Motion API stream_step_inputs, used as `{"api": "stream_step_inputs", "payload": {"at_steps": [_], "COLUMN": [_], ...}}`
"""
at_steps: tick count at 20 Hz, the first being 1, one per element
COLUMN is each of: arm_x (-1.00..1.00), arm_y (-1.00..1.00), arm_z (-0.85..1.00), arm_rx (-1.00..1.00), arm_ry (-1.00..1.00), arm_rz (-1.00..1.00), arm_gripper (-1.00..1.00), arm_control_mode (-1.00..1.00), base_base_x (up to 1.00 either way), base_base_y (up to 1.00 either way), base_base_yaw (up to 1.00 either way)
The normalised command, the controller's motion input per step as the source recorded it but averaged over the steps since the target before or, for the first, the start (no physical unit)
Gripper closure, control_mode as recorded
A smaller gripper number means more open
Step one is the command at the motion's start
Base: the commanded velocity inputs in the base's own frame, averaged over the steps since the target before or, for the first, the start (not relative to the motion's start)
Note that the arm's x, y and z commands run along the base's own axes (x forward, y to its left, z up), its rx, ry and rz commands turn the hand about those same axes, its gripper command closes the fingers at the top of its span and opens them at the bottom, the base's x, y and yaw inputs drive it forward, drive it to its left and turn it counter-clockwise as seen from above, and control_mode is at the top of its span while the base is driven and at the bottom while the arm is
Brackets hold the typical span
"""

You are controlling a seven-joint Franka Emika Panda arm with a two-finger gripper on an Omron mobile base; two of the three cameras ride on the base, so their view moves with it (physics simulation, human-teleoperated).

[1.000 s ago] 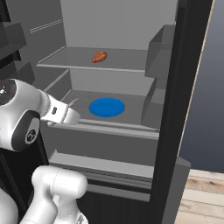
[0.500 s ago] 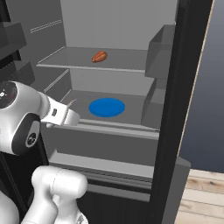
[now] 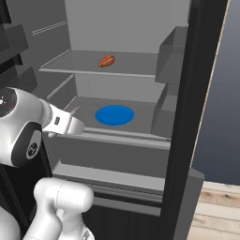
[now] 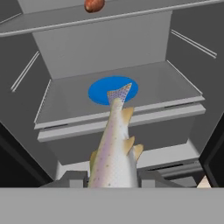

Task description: Transport the fish from the fridge to the microwave and turn on the microwave.

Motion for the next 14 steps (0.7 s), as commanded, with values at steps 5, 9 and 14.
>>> {"api": "stream_step_inputs", "payload": {"at_steps": [5,9,14], "arm_x": [-0.01,-0.01,0.0], "arm_y": [0.07,0.04,0.0], "arm_z": [0.0,0.0,0.0], "arm_rx": [-0.02,-0.01,0.0], "arm_ry": [0.0,0.0,0.0], "arm_rz": [0.01,0.01,0.0], "arm_gripper": [1.0,1.0,1.0], "arm_control_mode": [-1.0,-1.0,1.0], "base_base_x": [0.0,0.0,0.0], "base_base_y": [0.0,0.0,0.0], "base_base_yaw": [0.0,0.0,0.0]}}
